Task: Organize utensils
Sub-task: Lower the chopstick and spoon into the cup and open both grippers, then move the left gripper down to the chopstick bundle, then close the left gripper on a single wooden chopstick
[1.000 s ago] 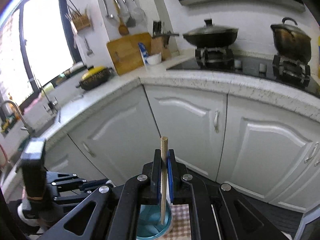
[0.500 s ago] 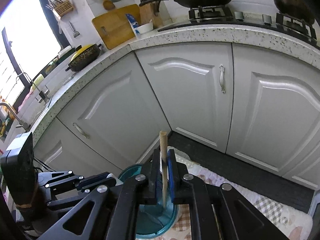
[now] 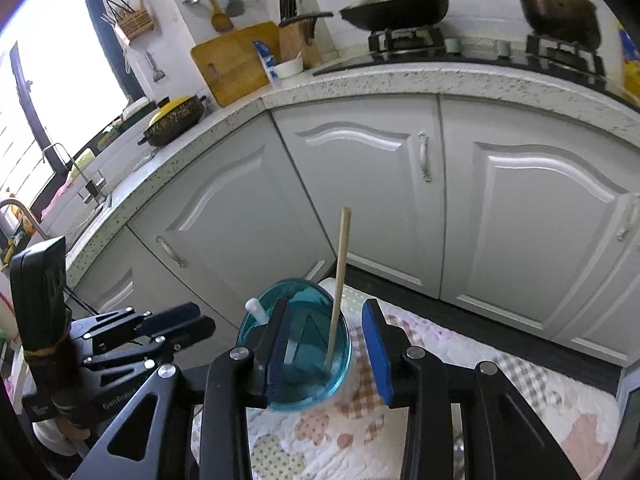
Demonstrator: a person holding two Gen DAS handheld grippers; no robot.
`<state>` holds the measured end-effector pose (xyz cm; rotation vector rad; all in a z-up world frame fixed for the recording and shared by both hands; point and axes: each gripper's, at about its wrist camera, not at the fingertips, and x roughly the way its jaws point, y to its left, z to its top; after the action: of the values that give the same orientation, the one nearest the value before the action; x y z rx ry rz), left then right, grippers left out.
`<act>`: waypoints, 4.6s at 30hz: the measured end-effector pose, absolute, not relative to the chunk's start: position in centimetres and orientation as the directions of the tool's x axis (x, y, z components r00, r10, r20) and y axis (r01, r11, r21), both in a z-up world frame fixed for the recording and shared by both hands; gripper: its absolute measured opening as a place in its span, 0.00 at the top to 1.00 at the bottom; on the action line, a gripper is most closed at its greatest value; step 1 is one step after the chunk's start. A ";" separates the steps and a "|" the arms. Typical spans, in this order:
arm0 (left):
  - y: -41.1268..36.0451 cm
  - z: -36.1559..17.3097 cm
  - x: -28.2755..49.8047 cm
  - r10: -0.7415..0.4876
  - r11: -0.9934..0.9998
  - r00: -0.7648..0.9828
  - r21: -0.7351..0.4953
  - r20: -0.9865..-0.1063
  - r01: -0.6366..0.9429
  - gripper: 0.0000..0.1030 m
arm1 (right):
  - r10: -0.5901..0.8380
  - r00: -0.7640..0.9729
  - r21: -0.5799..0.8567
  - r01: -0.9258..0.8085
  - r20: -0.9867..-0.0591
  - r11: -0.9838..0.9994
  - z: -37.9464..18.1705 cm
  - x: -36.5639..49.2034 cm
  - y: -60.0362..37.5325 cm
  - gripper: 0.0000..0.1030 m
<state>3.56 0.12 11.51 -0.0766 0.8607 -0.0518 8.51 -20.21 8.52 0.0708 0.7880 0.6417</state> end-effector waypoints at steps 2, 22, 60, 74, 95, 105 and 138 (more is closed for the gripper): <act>-0.6 11.9 2.7 -0.067 0.997 0.662 -0.077 -0.747 0.013 0.77 | 0.543 0.552 0.270 -0.499 -0.633 0.823 8.6 7.0 -20.9 0.66; -9.3 11.2 -1.8 -0.121 0.993 0.667 -0.086 -0.735 0.086 0.77 | 0.353 0.659 0.213 -0.286 -0.664 0.934 6.6 -2.0 -29.7 0.60; -14.2 8.8 -2.2 -0.207 0.978 0.605 -0.142 -0.769 0.154 0.76 | 0.232 0.668 0.158 -0.171 -0.707 0.973 5.4 -3.8 -33.9 0.58; -13.1 6.7 -1.4 -0.232 0.973 0.553 -0.196 -0.800 0.126 0.76 | 0.248 0.633 0.180 -0.171 -0.734 0.969 4.1 -3.2 -34.3 0.57; -17.1 -6.2 4.0 -0.315 0.948 0.302 -0.282 -0.900 0.147 0.77 | 0.322 0.473 0.295 -0.132 -0.820 0.946 -2.5 0.4 -35.6 0.57; -9.9 -6.1 2.0 -0.269 0.963 0.263 -0.263 -0.927 0.059 0.91 | 0.361 0.434 0.314 -0.179 -0.825 0.933 -3.4 1.8 -33.7 0.57; -9.9 -5.8 2.0 -0.316 0.948 0.289 -0.316 -0.903 0.050 0.95 | 0.434 0.223 0.320 -0.412 -0.873 0.854 -7.3 13.3 -23.9 0.81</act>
<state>1.99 -9.94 -5.77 -0.2443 1.2567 -0.2479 13.26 -23.87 -7.30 0.0219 1.2123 0.5840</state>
